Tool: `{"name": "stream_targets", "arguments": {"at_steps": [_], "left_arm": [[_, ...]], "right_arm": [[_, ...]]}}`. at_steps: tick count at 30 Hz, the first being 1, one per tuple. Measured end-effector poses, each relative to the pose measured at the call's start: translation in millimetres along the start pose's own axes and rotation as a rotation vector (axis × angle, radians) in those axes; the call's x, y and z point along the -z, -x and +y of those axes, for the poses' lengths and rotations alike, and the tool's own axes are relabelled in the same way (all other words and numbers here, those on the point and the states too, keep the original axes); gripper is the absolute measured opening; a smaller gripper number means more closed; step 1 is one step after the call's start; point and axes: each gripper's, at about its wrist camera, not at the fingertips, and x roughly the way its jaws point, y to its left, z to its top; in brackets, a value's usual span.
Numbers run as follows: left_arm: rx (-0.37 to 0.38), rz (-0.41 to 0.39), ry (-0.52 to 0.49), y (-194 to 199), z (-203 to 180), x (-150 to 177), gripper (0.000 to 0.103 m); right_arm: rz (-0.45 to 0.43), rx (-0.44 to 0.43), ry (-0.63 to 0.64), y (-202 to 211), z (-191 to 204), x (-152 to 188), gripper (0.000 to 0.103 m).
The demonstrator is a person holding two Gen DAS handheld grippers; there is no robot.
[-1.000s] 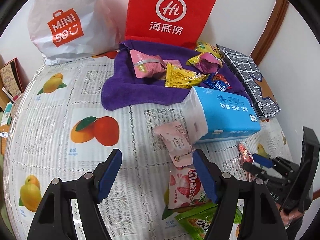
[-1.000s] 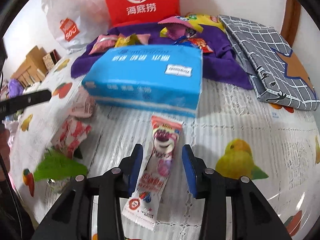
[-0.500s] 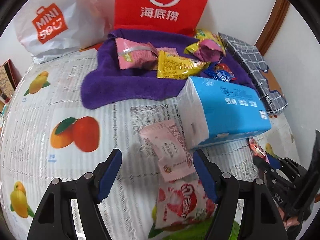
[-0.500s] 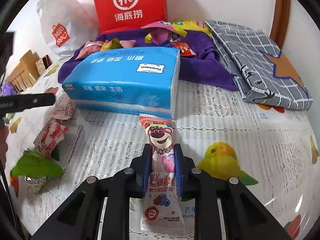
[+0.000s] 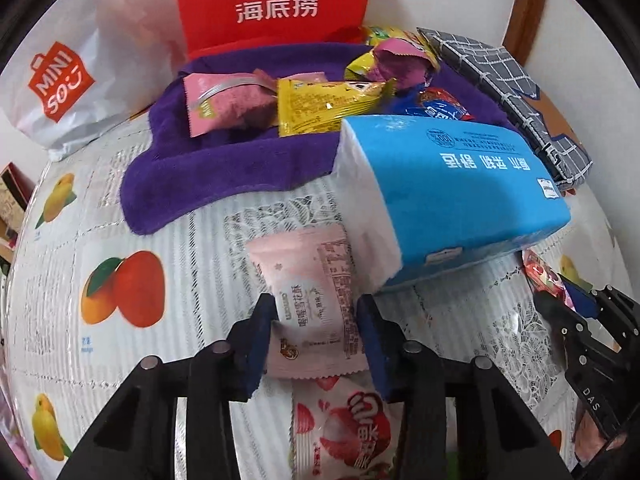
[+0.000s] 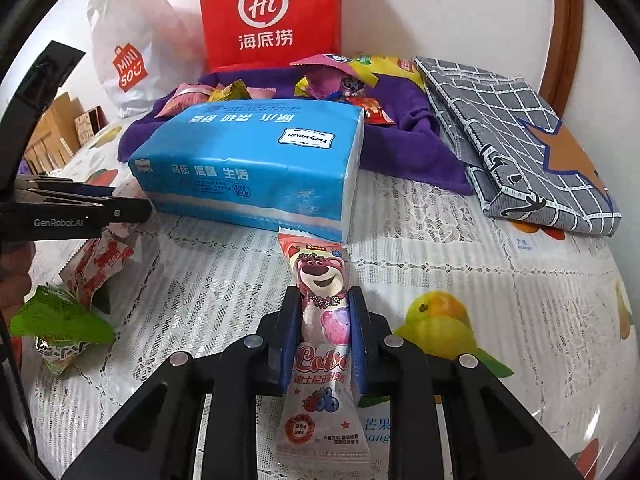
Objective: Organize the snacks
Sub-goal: 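Lift the pink wrapped snack with the left tool while the right tool holds the Lotso stick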
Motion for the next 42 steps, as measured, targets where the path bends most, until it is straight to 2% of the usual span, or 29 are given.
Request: {"name": "stream_targets", "arguments": {"at_steps": [4,9,11,13,15,16,19,21,23,26,29,42], "left_arm": [[0.029,0.003,0.050,6.2,15.4,7.8,0.036],[-0.017,0.004,0.102,13.3,36.8,19.1,0.036],[-0.035,0.007,0.125,14.4,47.2,23.9,0.040],[-0.019,0.003,0.137,13.3,51.2,24.8,0.041],[-0.033,0.004,0.138,12.5,50.5,26.0,0.047],[-0.036,0.000,0.130,11.6,48.5,26.3,0.053],[-0.104,-0.024,0.080,7.3,35.6,26.1,0.057],[-0.106,-0.057,0.082,6.8,33.1,26.8,0.056],[-0.107,-0.080,0.094,8.3,34.9,28.2,0.047],[-0.109,-0.121,0.092,10.3,36.9,32.6,0.042],[-0.119,-0.174,0.101,10.7,35.6,38.9,0.041],[-0.111,-0.184,0.110,10.3,35.8,39.4,0.040]], "right_arm": [[-0.001,-0.015,-0.014,-0.1,-3.0,0.1,0.023],[-0.003,-0.026,-0.026,-0.1,-4.4,-0.1,0.023],[-0.002,-0.025,-0.025,-0.3,-4.4,-0.1,0.023],[-0.002,-0.022,-0.022,-0.7,-4.5,-0.3,0.023],[-0.002,-0.019,-0.026,-0.8,-4.6,-0.5,0.023],[-0.002,-0.018,-0.028,-1.0,-4.7,-0.7,0.023],[-0.002,-0.015,-0.026,-1.2,-4.7,-1.0,0.023],[-0.002,-0.014,-0.024,-1.3,-4.8,-1.1,0.023],[-0.002,-0.015,-0.025,-1.3,-4.6,-1.1,0.023],[-0.002,-0.015,-0.023,-1.5,-4.9,-1.2,0.024],[-0.003,-0.018,-0.019,-1.8,-4.7,-0.9,0.026],[-0.003,-0.007,-0.010,-1.7,-2.3,-0.2,0.026]]}}
